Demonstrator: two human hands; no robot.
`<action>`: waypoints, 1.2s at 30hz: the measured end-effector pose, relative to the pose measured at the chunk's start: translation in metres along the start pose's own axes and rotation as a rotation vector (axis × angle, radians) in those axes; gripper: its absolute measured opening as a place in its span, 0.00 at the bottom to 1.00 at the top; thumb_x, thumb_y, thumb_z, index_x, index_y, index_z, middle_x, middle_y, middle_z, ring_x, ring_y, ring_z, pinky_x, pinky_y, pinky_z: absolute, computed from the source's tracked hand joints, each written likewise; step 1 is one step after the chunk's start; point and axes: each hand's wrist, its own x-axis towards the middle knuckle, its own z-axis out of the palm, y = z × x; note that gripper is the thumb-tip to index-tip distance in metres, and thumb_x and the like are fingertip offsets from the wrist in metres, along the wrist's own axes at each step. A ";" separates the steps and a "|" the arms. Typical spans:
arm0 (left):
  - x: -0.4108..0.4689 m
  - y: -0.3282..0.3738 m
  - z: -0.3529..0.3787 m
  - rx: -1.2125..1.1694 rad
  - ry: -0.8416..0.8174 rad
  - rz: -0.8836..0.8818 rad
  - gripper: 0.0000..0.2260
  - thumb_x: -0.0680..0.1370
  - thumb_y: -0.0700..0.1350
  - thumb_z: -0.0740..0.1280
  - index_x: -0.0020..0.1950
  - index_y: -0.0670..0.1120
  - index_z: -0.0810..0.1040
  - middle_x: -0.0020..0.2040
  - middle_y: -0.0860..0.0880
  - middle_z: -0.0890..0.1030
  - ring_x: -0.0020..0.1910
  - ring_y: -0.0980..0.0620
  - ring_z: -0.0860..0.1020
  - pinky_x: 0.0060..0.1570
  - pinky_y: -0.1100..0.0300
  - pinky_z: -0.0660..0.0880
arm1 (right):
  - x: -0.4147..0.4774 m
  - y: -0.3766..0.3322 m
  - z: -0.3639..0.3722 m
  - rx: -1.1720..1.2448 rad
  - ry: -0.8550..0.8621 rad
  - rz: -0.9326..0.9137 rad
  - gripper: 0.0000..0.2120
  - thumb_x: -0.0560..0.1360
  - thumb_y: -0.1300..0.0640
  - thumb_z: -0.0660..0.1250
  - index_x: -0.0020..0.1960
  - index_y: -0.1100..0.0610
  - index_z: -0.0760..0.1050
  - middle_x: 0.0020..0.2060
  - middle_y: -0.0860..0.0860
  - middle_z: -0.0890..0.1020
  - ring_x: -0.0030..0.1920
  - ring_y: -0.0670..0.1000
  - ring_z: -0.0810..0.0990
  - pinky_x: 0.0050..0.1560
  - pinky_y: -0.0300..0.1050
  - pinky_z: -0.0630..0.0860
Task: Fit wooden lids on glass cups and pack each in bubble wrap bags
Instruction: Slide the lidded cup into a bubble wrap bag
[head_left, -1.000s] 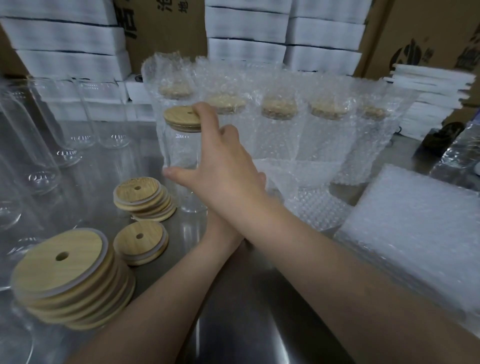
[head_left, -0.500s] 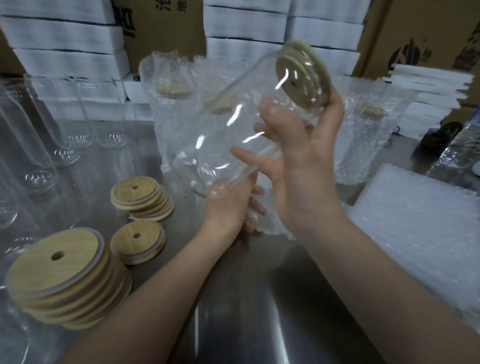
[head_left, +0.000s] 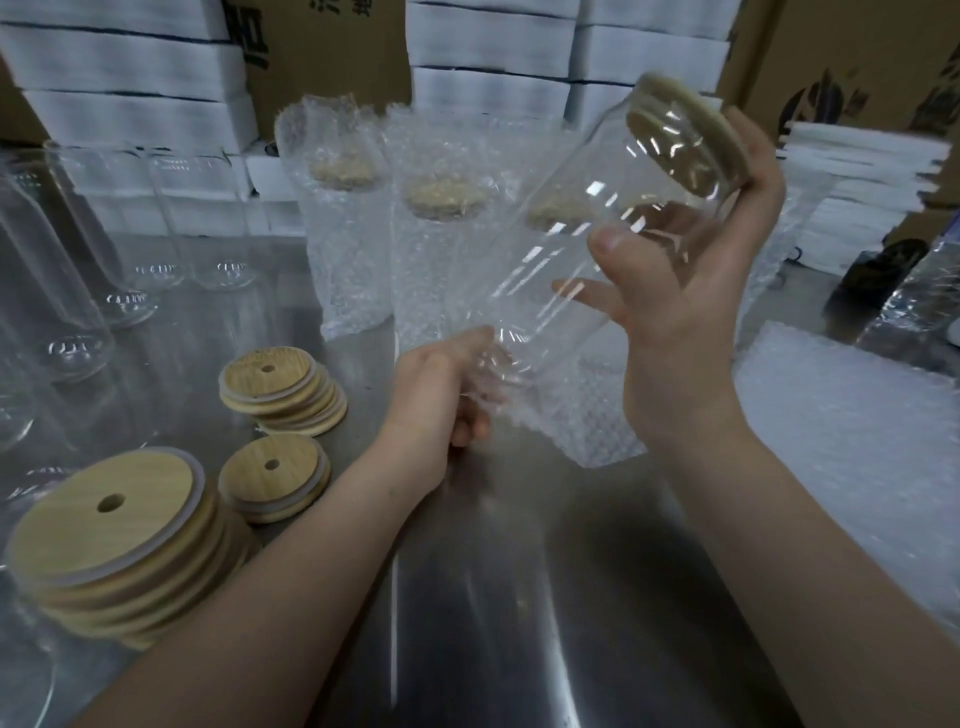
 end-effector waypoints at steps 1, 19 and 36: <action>0.000 0.000 -0.001 -0.011 -0.007 -0.002 0.10 0.77 0.47 0.66 0.38 0.44 0.79 0.25 0.47 0.75 0.16 0.52 0.65 0.18 0.69 0.55 | 0.000 0.001 -0.001 -0.038 -0.012 -0.035 0.38 0.67 0.54 0.71 0.72 0.53 0.56 0.69 0.64 0.64 0.62 0.67 0.72 0.54 0.67 0.77; -0.012 -0.002 0.000 -0.083 0.103 0.213 0.12 0.77 0.53 0.70 0.43 0.44 0.81 0.37 0.48 0.80 0.33 0.52 0.75 0.33 0.60 0.69 | 0.004 0.019 -0.016 -0.294 0.021 -0.198 0.37 0.70 0.58 0.73 0.74 0.56 0.59 0.64 0.50 0.66 0.53 0.47 0.72 0.42 0.37 0.77; -0.017 -0.017 0.006 0.613 -0.073 0.701 0.49 0.70 0.48 0.75 0.80 0.56 0.44 0.74 0.64 0.56 0.74 0.66 0.57 0.72 0.65 0.57 | 0.004 0.025 -0.016 -0.367 0.089 -0.251 0.31 0.72 0.49 0.75 0.67 0.52 0.63 0.64 0.49 0.69 0.63 0.57 0.71 0.57 0.56 0.75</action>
